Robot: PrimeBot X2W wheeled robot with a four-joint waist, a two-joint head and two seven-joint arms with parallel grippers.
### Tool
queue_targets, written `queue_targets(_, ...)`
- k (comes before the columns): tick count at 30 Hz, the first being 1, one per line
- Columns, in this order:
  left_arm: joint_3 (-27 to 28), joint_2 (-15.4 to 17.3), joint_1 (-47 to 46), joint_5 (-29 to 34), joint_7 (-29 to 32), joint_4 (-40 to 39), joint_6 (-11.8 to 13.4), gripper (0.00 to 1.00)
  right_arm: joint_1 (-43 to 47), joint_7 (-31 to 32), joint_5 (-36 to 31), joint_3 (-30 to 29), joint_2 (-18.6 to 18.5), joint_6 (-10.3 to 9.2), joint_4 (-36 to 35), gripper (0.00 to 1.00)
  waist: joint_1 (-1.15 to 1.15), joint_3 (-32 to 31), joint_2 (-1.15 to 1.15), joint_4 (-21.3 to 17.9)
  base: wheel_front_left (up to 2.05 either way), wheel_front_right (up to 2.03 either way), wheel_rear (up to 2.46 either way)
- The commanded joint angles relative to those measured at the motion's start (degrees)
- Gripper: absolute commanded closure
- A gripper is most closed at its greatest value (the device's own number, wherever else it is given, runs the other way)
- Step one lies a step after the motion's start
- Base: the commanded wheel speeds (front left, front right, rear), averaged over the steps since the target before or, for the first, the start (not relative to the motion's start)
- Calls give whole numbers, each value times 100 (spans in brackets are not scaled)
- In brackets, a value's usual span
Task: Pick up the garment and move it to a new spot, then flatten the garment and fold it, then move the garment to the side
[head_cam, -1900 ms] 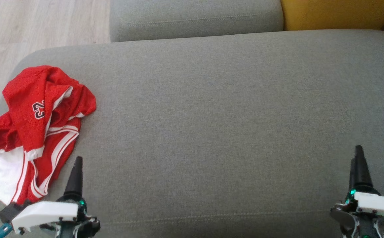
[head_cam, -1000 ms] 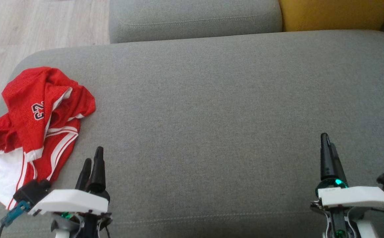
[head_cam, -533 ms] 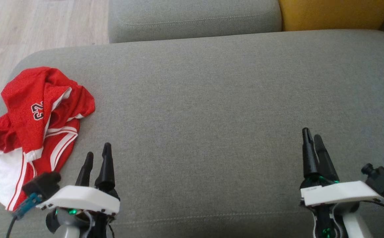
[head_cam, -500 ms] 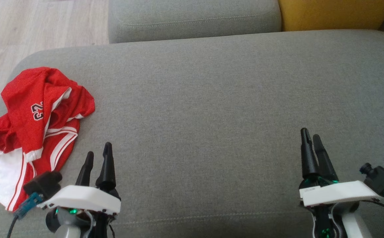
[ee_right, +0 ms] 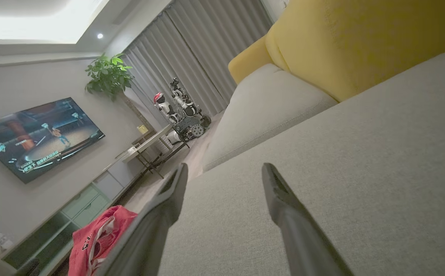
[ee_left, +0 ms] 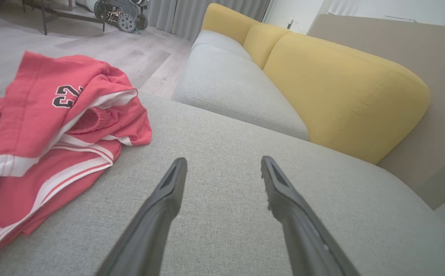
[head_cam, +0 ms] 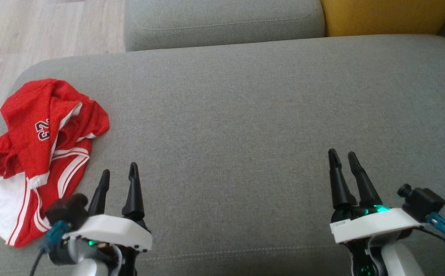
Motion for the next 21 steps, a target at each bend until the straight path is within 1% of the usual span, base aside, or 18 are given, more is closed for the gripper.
queue_targets(1,9,119,-315,260,-109,-303,101,0,-285,-103,-290,187,-49,30,-199,0,0,-5,0,-3,0,0,0)
queue_targets(7,-248,236,-360,673,-210,-424,362,0,-307,-204,-753,304,-53,32,-194,0,0,-4,0,-4,0,0,0)
queue_targets(8,-248,236,-360,673,-210,-424,362,0,-307,-204,-753,304,-53,32,-194,0,0,-4,0,-4,0,0,0)
queue_targets(15,-517,355,-396,1156,-327,-562,646,0,-314,-321,-1341,351,-26,34,-156,0,0,-18,0,-8,0,0,0)
queue_targets(21,-720,427,-384,1506,-428,-581,775,0,-283,-422,-1881,154,49,37,-72,0,0,-34,0,-23,0,0,0)
